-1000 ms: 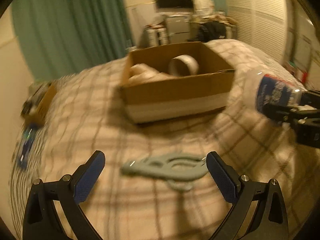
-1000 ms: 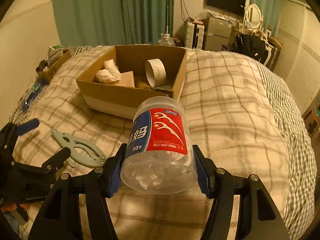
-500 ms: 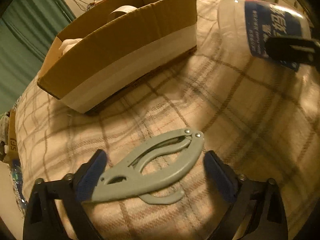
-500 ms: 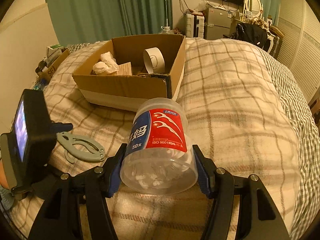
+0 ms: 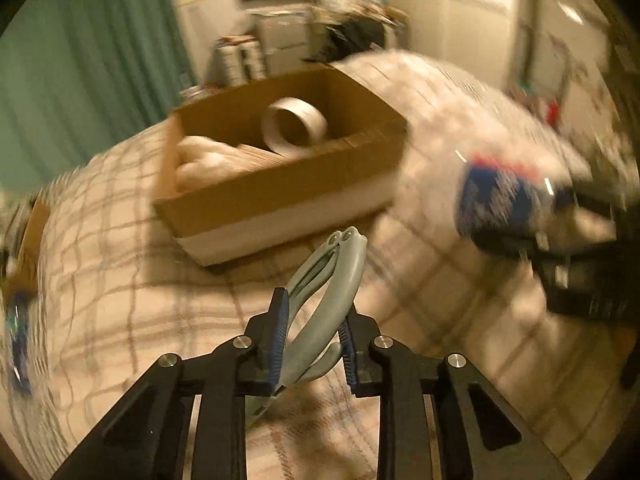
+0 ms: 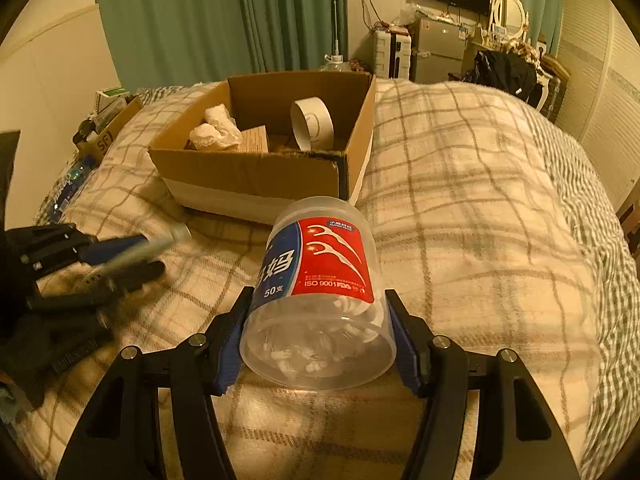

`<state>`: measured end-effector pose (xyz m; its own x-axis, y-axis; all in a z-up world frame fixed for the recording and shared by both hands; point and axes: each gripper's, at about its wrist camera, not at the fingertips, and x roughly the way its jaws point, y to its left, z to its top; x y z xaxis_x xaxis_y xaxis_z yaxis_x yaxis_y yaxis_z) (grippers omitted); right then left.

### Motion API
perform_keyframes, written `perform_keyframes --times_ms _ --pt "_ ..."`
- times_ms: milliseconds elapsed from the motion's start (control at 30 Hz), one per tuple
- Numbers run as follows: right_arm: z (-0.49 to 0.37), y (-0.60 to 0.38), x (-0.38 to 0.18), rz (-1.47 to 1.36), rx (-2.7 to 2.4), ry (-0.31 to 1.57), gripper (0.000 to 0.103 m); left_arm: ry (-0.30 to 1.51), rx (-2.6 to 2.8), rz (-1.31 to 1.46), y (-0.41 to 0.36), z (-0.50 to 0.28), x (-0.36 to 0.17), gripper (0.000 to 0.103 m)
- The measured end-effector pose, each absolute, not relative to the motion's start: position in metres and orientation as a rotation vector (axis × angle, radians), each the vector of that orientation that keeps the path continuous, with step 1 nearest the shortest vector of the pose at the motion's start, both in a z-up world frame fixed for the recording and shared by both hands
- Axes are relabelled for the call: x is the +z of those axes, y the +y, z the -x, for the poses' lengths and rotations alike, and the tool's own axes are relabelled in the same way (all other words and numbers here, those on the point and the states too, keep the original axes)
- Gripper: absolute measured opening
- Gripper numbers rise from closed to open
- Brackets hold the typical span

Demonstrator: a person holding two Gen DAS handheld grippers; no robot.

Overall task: Organize objects
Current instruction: 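Grasp the floss jar with the right gripper while the left grasps the blue clip, then lower the clip and floss jar into the cardboard box and release both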

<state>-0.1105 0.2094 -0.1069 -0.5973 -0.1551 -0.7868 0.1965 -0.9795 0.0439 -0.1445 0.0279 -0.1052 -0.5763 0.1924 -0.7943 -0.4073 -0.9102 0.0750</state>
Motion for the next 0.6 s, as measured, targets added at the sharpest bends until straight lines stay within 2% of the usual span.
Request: perform_keyframes --times_ms 333,467,600 --pt "0.103 0.199 -0.049 -1.097 -2.687 0.164 0.061 0.245 2.534 1.197 0.015 0.142 -0.056 0.012" --pt "0.109 0.195 -0.018 -1.003 -2.714 0.199 0.061 0.146 2.508 1.183 0.014 0.15 -0.035 0.011" --pt "0.118 0.192 0.017 -0.892 -2.744 0.222 0.061 0.13 2.554 1.107 0.018 0.16 -0.008 0.011"
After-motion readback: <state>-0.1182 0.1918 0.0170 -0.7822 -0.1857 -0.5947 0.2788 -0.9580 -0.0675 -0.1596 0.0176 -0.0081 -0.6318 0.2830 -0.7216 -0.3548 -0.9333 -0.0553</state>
